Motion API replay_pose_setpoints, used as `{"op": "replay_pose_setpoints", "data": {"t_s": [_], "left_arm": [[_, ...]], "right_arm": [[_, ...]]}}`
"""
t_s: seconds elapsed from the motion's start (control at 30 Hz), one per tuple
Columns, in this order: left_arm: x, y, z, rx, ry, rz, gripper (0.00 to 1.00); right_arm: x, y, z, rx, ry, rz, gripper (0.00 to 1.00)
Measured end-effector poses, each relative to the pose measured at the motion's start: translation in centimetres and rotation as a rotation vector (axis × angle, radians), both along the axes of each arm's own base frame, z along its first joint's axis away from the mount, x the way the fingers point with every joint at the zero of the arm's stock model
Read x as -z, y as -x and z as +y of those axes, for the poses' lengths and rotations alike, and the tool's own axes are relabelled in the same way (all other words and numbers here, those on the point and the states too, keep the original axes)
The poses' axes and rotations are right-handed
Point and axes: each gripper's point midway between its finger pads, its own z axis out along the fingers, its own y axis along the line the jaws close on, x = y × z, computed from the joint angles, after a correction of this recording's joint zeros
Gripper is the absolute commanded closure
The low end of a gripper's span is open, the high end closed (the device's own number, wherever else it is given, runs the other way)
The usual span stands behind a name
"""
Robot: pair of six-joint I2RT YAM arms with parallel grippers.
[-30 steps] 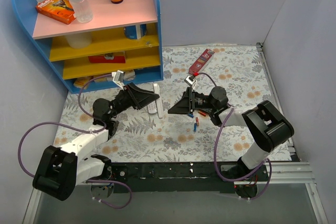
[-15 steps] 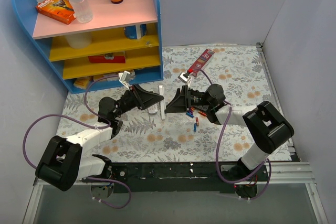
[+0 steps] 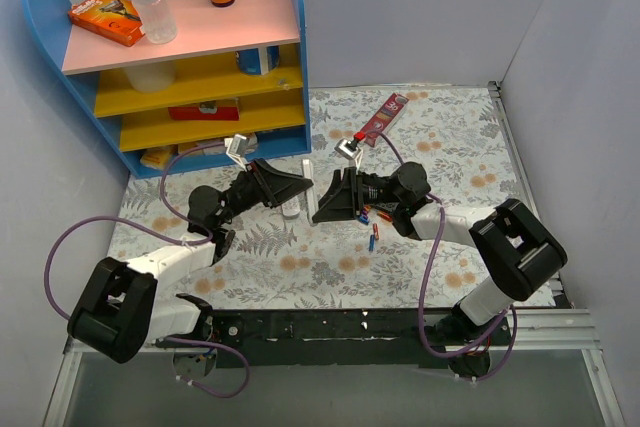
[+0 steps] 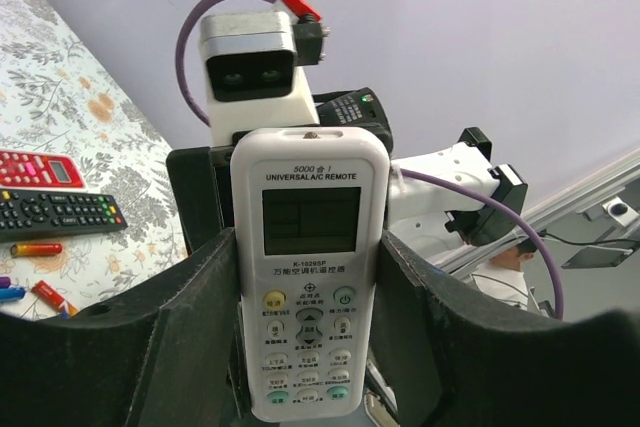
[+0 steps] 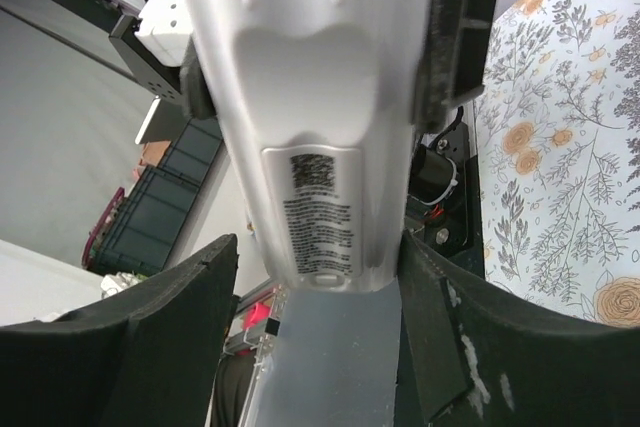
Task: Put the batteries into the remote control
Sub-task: Adjust the remote control.
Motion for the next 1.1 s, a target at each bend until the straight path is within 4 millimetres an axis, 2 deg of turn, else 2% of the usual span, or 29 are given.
{"op": "replay_pose_setpoints", "data": {"t_s": [0.03, 0.07, 0.13, 0.17, 0.2, 0.23, 0.27, 0.3, 0.33, 0.37, 0.43, 0.63, 0.8, 0.97, 1.1], "left_arm": [[-0.1, 0.1, -0.1, 0.002, 0.004, -0.002, 1.0], [-0.3, 0.2, -0.1, 0.005, 0.008, -0.008, 1.0], [-0.6, 0.3, -0.2, 0.008, 0.016, -0.016, 0.99], [-0.7, 0.4, -0.3, 0.01, 0.02, -0.014, 0.97], [-0.7, 0.4, -0.3, 0.012, 0.022, -0.011, 0.94], [-0.8, 0.4, -0.2, 0.012, 0.024, -0.011, 0.73], [-0.8, 0.5, -0.2, 0.012, 0.024, -0.013, 0.62], [-0.9, 0.5, -0.2, 0.011, 0.024, -0.016, 0.57], [-1.0, 0.6, -0.2, 0.009, 0.022, -0.022, 0.47], [-1.0, 0.6, -0.2, 0.009, 0.021, -0.023, 0.26], [-0.9, 0.6, -0.2, 0.0, 0.007, -0.03, 0.03], [-0.6, 0.5, 0.3, -0.063, -0.086, -0.039, 0.02], [-1.9, -0.8, 0.9, -0.154, -0.186, -0.042, 0.02], [-3.0, -0.9, 0.7, -0.161, -0.242, -0.021, 0.02], [-1.8, -1.2, 0.8, -0.175, -0.285, 0.034, 0.02]], "right_arm": [[0.0, 0.0, 0.0, 0.0, 0.0, -0.002, 0.39], [0.1, 0.0, 0.0, -0.001, 0.002, -0.001, 0.51], [0.1, 0.0, 0.0, 0.0, 0.002, -0.007, 0.63], [0.1, 0.0, 0.0, 0.0, -0.001, -0.015, 0.75], [0.1, 0.0, 0.0, -0.001, -0.003, -0.022, 0.81], [0.1, 0.0, 0.0, -0.002, -0.004, -0.024, 0.87], [0.1, 0.0, -0.1, -0.002, -0.007, -0.032, 0.97], [0.0, 0.1, -0.1, -0.003, -0.008, -0.031, 0.99], [0.0, 0.1, -0.1, -0.003, -0.009, -0.033, 0.99], [0.0, 0.1, -0.1, -0.003, -0.009, -0.033, 0.99], [0.0, 0.2, -0.1, -0.007, -0.008, -0.036, 0.99], [0.2, 0.3, -0.1, -0.013, -0.012, -0.069, 0.99], [-0.3, 0.4, -0.2, 0.013, -0.056, -0.238, 0.99], [-0.8, -1.3, -0.3, 0.167, -0.016, -0.424, 0.99], [-0.4, -3.4, -0.3, 0.282, 0.099, -0.525, 0.99]]}}
